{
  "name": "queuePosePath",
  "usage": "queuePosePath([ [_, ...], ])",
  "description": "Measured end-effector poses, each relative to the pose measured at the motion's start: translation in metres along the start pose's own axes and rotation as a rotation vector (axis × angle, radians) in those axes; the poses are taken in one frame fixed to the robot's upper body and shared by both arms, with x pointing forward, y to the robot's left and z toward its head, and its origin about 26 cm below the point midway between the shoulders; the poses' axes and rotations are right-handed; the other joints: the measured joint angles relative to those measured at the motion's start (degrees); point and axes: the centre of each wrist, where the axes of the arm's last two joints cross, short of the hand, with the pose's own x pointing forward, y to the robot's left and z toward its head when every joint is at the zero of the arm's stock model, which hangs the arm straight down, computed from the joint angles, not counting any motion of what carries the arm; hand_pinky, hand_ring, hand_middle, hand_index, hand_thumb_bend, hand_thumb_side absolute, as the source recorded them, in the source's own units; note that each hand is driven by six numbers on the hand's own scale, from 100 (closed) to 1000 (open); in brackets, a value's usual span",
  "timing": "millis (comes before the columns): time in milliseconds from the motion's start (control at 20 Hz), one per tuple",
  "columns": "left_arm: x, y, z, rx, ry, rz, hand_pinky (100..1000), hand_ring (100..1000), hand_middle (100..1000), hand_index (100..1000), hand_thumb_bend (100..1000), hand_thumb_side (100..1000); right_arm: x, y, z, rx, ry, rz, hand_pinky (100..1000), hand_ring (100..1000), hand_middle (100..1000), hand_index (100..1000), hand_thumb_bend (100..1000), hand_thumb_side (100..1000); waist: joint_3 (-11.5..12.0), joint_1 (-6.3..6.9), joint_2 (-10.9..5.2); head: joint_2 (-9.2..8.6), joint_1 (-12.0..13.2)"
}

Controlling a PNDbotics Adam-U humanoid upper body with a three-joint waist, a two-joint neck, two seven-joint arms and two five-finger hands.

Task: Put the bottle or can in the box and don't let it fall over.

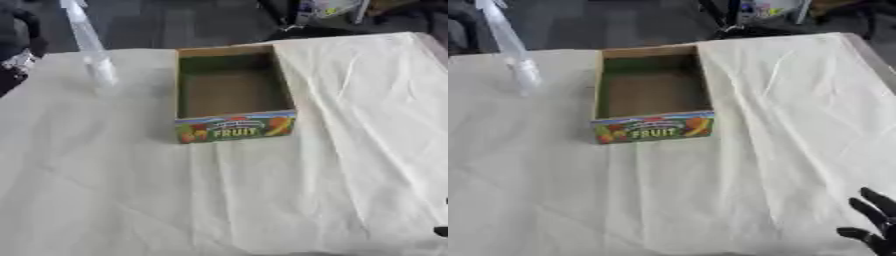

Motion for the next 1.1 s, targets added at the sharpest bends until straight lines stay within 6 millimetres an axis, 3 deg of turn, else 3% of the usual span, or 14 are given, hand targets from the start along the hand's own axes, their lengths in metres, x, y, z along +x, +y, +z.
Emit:
queuePosePath([
  [400, -0.003, 0.008, -0.037, -0.038, 0.029, -0.006, 869, 914, 569, 854, 774, 468, 0.0, 0.001, -0.002, 0.017, -0.004, -0.004, 778, 1000, 1000, 1000, 100, 470, -1.5, 0.01, 0.02, -0.54, 0.2],
  [1100, 0.004, -0.012, -0.065, 0.005, 0.07, -0.096, 867, 915, 570, 855, 810, 462, -0.001, 0.003, -0.008, 0.055, -0.017, -0.011, 777, 1000, 1000, 1000, 100, 470, -3.8, 0.13, 1.08, -2.03, 0.6],
])
